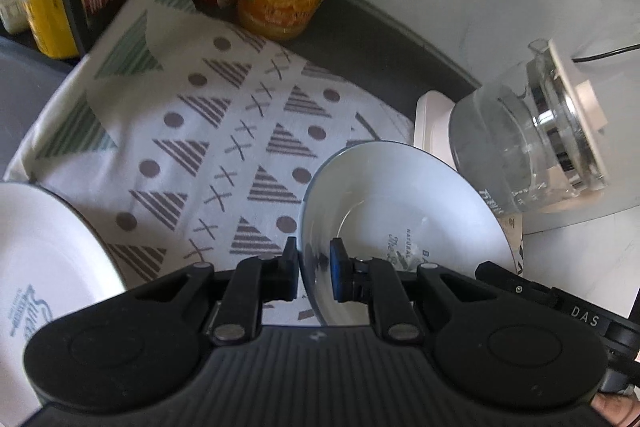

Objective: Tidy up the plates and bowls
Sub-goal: 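Close both grippers on the rim of the 'BAKERY' plate, then lift the 'BAKERY' plate with both grippers and carry it over the plate stack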

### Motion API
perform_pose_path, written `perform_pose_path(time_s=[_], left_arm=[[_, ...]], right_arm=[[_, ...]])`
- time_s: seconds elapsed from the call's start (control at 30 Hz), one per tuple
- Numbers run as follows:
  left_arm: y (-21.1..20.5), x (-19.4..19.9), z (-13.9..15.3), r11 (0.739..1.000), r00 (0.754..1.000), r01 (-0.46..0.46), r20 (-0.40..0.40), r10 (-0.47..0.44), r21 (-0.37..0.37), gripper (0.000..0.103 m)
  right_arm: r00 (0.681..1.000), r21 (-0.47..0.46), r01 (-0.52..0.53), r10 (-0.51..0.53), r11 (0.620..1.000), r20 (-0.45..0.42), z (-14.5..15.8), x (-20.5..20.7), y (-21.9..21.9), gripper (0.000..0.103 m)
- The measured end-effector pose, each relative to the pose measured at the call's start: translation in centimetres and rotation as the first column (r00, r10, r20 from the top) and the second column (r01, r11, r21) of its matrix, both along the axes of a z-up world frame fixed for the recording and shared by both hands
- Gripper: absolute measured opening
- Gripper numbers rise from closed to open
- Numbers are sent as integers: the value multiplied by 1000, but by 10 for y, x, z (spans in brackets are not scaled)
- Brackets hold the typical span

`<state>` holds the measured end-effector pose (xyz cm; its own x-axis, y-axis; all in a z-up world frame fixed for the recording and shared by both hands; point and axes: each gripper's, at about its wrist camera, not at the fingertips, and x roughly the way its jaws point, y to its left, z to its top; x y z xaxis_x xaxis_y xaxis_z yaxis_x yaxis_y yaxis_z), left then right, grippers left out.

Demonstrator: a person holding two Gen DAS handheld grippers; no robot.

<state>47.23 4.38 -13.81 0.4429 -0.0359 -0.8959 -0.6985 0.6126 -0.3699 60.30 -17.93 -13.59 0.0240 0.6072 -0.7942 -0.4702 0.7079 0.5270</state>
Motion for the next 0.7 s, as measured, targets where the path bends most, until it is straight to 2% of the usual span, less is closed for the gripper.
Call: perform_pose_path(time_s=[0.33, 0.7], left_arm=[[14, -14, 19, 998, 998, 46, 44, -48, 37, 13], [37, -50, 29, 994, 993, 102, 54, -105, 41, 13]], right_arm=[[999, 13, 33, -33, 999, 31, 16, -26, 13, 12], [994, 13, 89, -89, 996, 55, 31, -74, 39, 12]])
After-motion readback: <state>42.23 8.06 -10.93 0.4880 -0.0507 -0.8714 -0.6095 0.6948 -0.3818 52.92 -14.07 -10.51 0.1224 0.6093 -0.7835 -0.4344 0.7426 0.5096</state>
